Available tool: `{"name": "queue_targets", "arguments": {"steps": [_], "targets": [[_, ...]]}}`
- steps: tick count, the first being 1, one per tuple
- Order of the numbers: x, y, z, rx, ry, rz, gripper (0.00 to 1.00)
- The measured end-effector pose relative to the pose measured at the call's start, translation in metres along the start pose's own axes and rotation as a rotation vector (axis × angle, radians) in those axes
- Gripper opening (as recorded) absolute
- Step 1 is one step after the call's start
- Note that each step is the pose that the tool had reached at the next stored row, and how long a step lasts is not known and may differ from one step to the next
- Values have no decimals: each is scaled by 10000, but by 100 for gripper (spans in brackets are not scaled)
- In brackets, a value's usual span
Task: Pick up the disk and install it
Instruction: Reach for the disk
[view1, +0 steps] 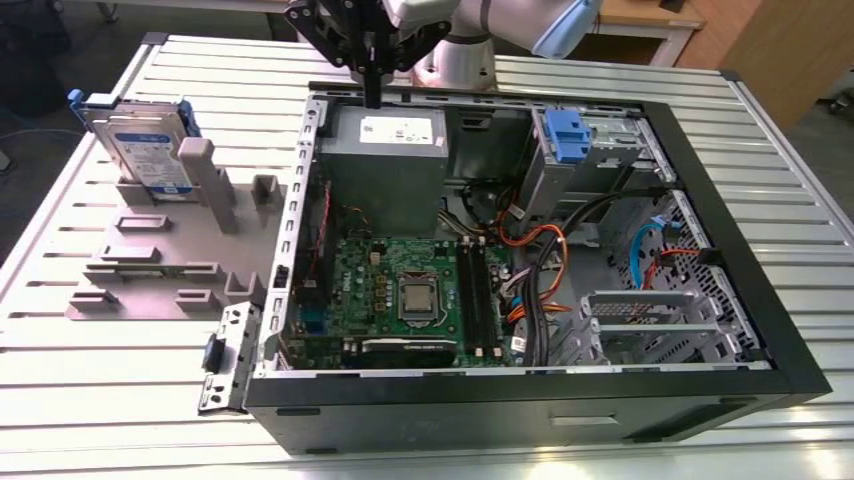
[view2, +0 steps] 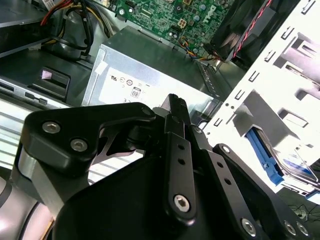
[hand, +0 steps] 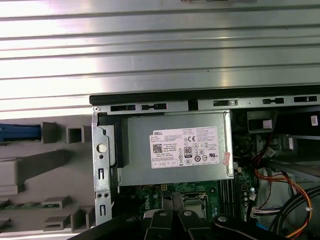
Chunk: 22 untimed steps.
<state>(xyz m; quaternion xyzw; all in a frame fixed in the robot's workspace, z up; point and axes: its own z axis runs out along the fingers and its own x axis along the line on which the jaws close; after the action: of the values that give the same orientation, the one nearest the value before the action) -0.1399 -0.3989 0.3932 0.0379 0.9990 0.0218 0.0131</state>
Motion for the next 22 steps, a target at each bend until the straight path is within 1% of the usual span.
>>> {"name": "queue_targets", "arguments": {"steps": [16,18,22], "targets": [[37,-3,0,0,0,-1,11],[87,-7,3,0,0,-1,11],[87,-7,3,1,0,0,11]]}}
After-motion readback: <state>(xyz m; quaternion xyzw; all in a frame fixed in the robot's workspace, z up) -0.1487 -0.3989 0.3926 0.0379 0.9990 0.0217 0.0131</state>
